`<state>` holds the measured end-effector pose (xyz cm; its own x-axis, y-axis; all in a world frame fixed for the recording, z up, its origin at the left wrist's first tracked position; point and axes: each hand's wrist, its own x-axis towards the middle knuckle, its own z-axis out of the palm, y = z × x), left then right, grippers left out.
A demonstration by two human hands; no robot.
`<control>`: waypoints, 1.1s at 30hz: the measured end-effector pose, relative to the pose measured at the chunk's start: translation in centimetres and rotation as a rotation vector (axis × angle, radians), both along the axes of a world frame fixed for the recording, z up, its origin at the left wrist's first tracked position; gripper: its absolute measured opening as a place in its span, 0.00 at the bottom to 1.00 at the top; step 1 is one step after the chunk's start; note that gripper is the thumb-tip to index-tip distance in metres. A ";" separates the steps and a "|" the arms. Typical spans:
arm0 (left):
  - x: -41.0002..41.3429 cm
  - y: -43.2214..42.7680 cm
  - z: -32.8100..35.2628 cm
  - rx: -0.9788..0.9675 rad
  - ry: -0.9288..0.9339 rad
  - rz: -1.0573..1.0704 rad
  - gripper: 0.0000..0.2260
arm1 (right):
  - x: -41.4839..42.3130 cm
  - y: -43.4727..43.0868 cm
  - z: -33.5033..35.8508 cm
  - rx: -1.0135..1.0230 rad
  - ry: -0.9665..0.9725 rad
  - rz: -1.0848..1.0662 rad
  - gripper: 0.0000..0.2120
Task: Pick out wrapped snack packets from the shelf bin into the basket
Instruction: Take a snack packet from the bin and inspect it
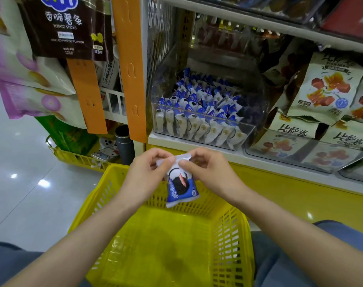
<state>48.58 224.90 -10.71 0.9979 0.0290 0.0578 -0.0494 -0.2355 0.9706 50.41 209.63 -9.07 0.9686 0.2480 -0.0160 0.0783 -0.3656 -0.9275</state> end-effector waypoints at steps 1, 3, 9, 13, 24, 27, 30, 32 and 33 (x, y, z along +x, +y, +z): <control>0.0 -0.1 0.1 -0.081 0.037 -0.001 0.05 | 0.1 -0.1 0.0 0.020 0.011 -0.025 0.05; 0.0 -0.3 0.3 -0.135 0.058 -0.003 0.06 | 0.1 -0.1 0.0 0.065 0.056 -0.023 0.03; 0.0 -0.6 -0.1 -0.120 0.088 -0.043 0.09 | -0.5 -0.2 0.1 -0.121 -0.135 0.042 0.06; 0.1 -0.8 -0.6 -0.125 0.105 -0.040 0.10 | -0.9 -0.7 0.4 -0.628 -0.668 0.099 0.06; 0.9 -0.5 -0.1 -0.349 0.364 0.004 0.22 | -0.4 -1.0 1.5 -0.522 -0.671 0.013 0.05; 0.8 -0.2 -0.1 -0.460 0.335 -0.009 0.17 | -1.1 -0.4 1.3 -0.664 -0.764 0.185 0.05; 0.6 -0.1 0.0 -0.473 0.225 0.058 0.10 | -1.4 0.0 0.6 -0.668 -0.788 0.258 0.05; 0.7 0.0 0.1 -0.451 0.199 0.074 0.10 | -1.6 0.6 0.5 -0.409 -0.526 0.122 0.07; 0.6 0.0 0.1 -0.432 0.189 0.060 0.10 | -1.6 0.8 0.4 -0.261 -0.378 0.034 0.08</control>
<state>49.22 224.87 -10.59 0.9856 0.0686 -0.1545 0.1387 0.1945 0.9711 48.85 210.45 -8.69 0.9097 0.3146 0.2712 0.4098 -0.5741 -0.7088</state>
